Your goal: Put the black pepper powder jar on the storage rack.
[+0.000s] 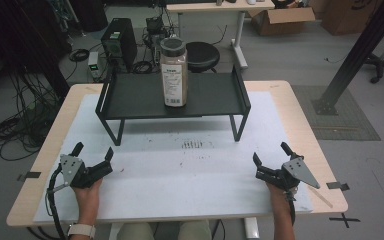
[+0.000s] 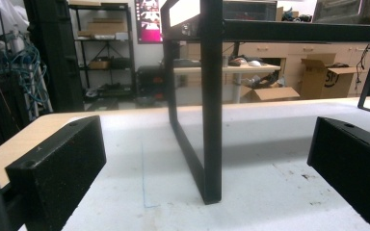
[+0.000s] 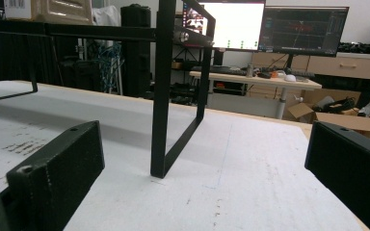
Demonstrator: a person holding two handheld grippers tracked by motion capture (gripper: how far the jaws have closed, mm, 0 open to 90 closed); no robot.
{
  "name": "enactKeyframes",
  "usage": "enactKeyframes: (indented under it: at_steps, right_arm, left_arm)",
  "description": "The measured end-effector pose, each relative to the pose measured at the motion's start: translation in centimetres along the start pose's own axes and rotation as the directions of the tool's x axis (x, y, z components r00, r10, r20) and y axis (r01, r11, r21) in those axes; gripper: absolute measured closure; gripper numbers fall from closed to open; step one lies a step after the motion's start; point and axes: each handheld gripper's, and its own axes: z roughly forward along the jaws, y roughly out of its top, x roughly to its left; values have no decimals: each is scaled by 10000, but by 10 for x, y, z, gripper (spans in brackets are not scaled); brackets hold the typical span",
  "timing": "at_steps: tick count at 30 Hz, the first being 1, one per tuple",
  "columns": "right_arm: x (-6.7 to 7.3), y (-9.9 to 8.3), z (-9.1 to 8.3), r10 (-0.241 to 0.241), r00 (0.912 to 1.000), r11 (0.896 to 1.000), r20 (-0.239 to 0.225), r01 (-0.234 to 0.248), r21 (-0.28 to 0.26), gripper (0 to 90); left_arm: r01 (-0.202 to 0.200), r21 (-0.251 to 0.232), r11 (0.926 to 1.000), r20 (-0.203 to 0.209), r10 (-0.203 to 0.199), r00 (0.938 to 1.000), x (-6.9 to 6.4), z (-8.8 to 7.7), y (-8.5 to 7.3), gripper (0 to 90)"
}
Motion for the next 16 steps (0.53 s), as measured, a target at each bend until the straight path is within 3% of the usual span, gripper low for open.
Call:
enactKeyframes:
  at_steps: [16]
  right_arm:
    - [0,0,0,10,10000,10000,12,-10,3,0]
  left_arm:
    - [-126,-90,9999,-85,125,9999,-2,-1,-1,2]
